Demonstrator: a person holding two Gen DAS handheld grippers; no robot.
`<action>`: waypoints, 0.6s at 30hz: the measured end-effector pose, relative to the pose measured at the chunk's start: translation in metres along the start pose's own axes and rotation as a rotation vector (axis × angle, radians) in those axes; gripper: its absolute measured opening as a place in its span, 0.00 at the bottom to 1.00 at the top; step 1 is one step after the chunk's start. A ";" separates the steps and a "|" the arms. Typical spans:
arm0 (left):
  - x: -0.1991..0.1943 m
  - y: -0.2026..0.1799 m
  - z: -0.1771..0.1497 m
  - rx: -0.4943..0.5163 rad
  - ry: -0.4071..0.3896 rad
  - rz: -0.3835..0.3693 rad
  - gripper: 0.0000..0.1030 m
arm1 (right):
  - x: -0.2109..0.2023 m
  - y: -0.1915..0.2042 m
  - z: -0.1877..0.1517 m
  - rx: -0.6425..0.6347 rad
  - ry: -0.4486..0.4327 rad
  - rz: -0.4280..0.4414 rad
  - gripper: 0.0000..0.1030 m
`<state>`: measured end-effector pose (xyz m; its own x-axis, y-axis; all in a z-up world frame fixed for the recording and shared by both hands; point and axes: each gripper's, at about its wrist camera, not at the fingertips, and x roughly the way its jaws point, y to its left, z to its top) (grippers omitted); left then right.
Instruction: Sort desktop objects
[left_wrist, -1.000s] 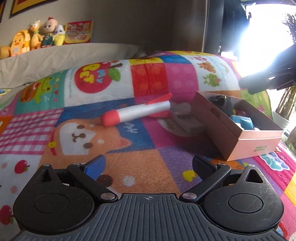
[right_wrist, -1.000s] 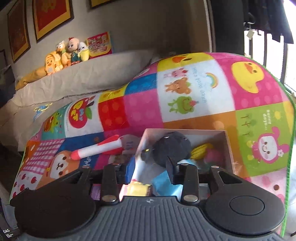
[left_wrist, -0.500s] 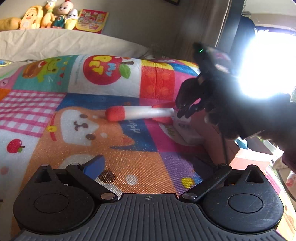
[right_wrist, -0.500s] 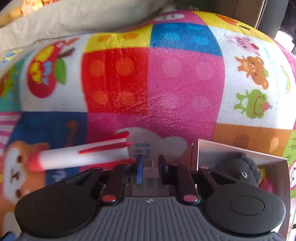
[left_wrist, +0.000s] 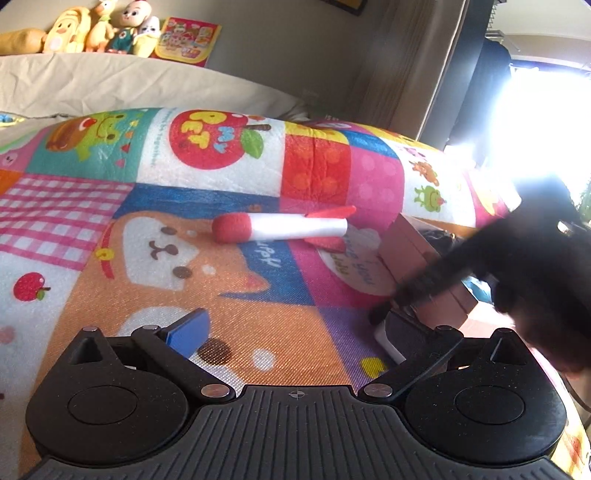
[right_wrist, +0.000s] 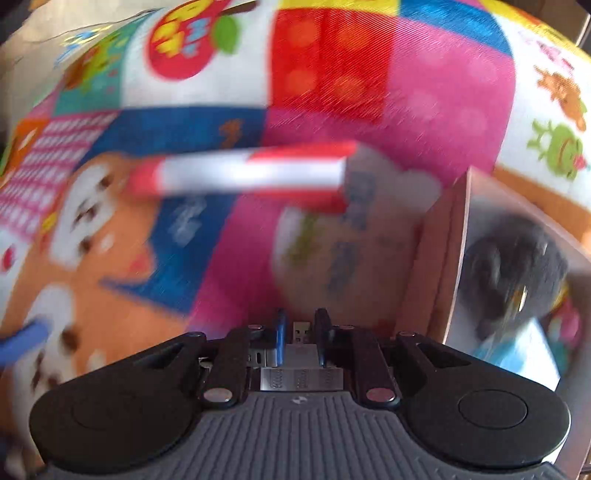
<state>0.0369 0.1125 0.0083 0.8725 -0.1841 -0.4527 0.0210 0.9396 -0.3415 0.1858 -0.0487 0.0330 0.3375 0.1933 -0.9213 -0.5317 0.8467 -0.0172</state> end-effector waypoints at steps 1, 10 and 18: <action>0.000 0.000 0.000 -0.003 0.002 0.001 1.00 | -0.006 0.002 -0.013 -0.016 0.003 0.029 0.15; 0.001 -0.004 -0.002 0.020 0.004 0.029 1.00 | -0.066 -0.023 -0.116 0.021 -0.164 0.089 0.33; 0.003 -0.010 -0.003 0.042 0.022 0.069 1.00 | -0.063 -0.096 -0.137 0.292 -0.311 0.030 0.39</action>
<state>0.0382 0.1022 0.0080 0.8618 -0.1244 -0.4918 -0.0179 0.9614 -0.2745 0.1092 -0.2106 0.0389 0.5676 0.3223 -0.7576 -0.3173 0.9347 0.1600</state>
